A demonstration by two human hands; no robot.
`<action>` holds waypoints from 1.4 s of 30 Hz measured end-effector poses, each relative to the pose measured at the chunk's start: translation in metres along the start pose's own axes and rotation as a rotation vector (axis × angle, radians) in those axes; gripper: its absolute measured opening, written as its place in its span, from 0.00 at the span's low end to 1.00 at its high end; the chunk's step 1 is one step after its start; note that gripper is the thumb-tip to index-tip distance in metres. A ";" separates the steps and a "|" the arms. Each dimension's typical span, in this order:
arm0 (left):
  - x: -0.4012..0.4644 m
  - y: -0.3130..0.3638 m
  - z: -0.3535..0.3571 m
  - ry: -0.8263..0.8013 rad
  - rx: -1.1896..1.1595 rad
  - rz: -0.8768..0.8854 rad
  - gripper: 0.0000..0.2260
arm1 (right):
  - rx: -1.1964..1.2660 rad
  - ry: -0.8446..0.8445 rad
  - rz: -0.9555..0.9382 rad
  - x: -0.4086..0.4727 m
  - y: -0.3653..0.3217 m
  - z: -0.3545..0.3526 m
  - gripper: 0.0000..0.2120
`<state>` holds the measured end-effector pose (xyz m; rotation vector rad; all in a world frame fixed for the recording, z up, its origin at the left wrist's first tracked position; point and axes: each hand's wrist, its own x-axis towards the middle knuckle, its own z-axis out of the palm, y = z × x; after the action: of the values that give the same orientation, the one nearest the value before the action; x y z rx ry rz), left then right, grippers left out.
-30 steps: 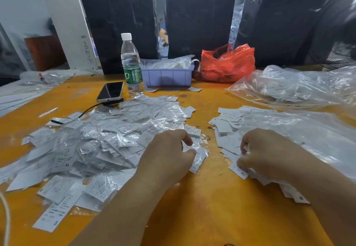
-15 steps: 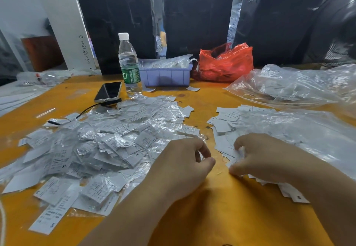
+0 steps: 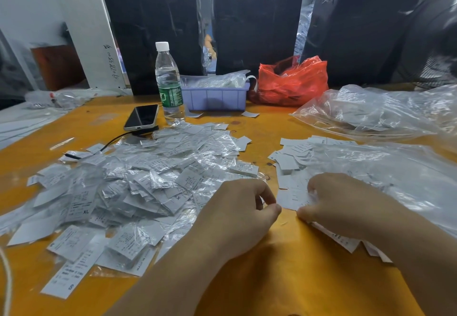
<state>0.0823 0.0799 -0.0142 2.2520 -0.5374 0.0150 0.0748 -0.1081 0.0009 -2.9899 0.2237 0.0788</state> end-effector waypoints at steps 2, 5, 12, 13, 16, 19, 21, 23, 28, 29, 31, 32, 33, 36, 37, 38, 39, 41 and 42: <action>0.000 0.001 0.000 -0.001 0.002 0.006 0.04 | 0.011 0.029 -0.022 -0.001 -0.001 0.001 0.12; 0.000 0.002 0.001 -0.003 0.002 0.009 0.04 | 0.045 0.069 -0.064 -0.002 -0.002 0.002 0.10; 0.000 0.000 0.001 0.006 -0.011 0.012 0.03 | 0.285 0.187 -0.154 -0.001 -0.004 0.003 0.09; 0.000 0.000 0.000 0.007 -0.012 0.015 0.03 | 0.324 0.209 -0.180 -0.001 -0.004 0.003 0.10; 0.000 -0.001 0.001 0.008 -0.004 0.019 0.04 | 0.426 0.244 -0.257 -0.001 -0.007 0.003 0.10; -0.001 0.000 0.001 0.021 -0.005 0.013 0.06 | 0.585 0.279 -0.334 -0.002 -0.009 -0.001 0.09; -0.001 0.001 -0.001 0.033 -0.018 -0.002 0.09 | 0.746 0.270 -0.367 -0.003 -0.010 -0.005 0.07; 0.000 0.001 -0.002 0.044 -0.052 -0.012 0.10 | 0.950 0.215 -0.374 -0.005 -0.013 -0.008 0.07; 0.004 0.004 -0.003 0.068 -0.265 0.004 0.07 | 1.354 -0.048 -0.276 -0.006 -0.019 -0.005 0.15; 0.004 0.004 -0.003 0.077 -0.293 0.000 0.07 | 1.401 -0.098 -0.258 -0.006 -0.021 -0.004 0.15; 0.005 0.003 -0.004 0.102 -0.348 -0.025 0.07 | 1.460 -0.186 -0.227 -0.007 -0.023 -0.004 0.13; 0.005 0.002 -0.004 0.114 -0.373 -0.039 0.07 | 1.488 -0.225 -0.213 -0.006 -0.023 -0.005 0.12; 0.005 0.002 -0.005 0.127 -0.393 -0.043 0.06 | 1.522 -0.262 -0.202 -0.006 -0.023 -0.005 0.12; 0.004 0.003 -0.007 0.200 -0.392 -0.007 0.06 | 1.706 -0.364 -0.155 -0.006 -0.020 -0.008 0.21; 0.004 0.003 -0.008 0.236 -0.375 0.009 0.07 | 1.768 -0.375 -0.144 -0.007 -0.021 -0.010 0.24; 0.003 0.003 -0.009 0.272 -0.349 0.023 0.07 | 1.806 -0.368 -0.142 -0.008 -0.021 -0.012 0.24; 0.003 0.002 -0.010 0.305 -0.317 0.036 0.07 | 1.819 -0.348 -0.136 -0.008 -0.023 -0.013 0.23; 0.003 0.002 -0.012 0.354 -0.272 0.053 0.04 | 1.806 -0.301 -0.114 -0.009 -0.026 -0.014 0.20; 0.004 0.003 -0.013 0.366 -0.272 0.060 0.03 | 1.798 -0.294 -0.109 -0.009 -0.027 -0.014 0.19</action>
<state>0.0866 0.0862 -0.0028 1.9081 -0.3828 0.3565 0.0701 -0.0822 0.0195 -1.1734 0.0207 0.1725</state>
